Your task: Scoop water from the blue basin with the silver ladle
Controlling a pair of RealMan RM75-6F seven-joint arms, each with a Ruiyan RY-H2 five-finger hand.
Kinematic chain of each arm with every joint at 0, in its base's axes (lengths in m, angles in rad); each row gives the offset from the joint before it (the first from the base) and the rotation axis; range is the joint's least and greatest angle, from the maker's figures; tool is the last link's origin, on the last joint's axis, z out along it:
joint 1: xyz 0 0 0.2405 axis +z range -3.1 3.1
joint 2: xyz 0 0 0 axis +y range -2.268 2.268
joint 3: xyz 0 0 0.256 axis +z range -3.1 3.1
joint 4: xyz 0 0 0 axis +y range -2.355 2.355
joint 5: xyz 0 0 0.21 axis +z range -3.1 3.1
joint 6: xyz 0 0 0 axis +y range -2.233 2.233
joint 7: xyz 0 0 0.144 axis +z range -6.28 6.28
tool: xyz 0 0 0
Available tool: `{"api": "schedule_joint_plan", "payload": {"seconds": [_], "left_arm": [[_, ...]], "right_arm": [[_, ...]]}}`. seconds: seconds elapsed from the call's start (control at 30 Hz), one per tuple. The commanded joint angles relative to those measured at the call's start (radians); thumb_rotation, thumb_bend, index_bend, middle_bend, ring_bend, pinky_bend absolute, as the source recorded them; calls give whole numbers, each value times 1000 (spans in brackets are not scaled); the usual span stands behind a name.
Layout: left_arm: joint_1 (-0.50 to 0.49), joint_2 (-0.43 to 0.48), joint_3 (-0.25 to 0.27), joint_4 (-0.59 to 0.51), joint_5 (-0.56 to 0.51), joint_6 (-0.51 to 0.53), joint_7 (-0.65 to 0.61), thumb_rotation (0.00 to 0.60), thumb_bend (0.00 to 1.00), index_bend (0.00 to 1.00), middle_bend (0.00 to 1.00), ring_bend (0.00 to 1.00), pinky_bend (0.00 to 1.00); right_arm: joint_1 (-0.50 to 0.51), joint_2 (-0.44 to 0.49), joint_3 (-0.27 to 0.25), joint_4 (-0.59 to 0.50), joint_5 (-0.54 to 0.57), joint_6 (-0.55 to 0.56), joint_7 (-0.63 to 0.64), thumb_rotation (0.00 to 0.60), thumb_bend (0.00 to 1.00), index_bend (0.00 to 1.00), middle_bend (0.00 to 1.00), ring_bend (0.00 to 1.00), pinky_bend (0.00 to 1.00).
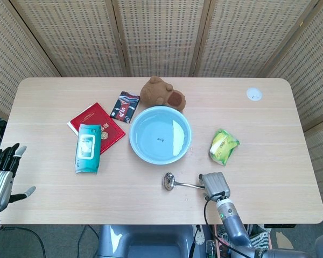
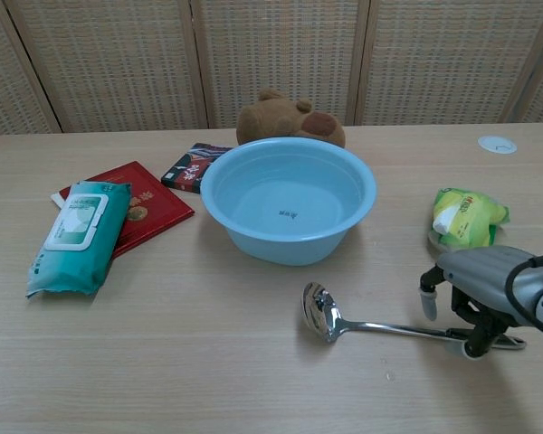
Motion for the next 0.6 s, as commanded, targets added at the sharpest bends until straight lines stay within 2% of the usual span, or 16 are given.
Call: {"api": "schedule_joint_plan", "payload": {"seconds": [0.03, 0.33, 0.6], "left_arm": [[0, 0, 0, 0, -1, 0, 0, 600, 0, 0, 0, 0, 0], [0, 3, -3, 0, -7, 1, -7, 600, 0, 0, 0, 0, 0], [-1, 2, -1, -2, -7, -1, -3, 600, 0, 0, 0, 0, 0]], "right_arm": [[5, -15, -6, 23, 11, 6, -9, 600, 292, 456, 912, 844, 1000], [17, -54, -17, 91, 43, 23, -38, 600, 292, 456, 912, 844, 1000], [27, -68, -16, 106, 63, 26, -45, 600, 293, 456, 912, 844, 1000]]}}
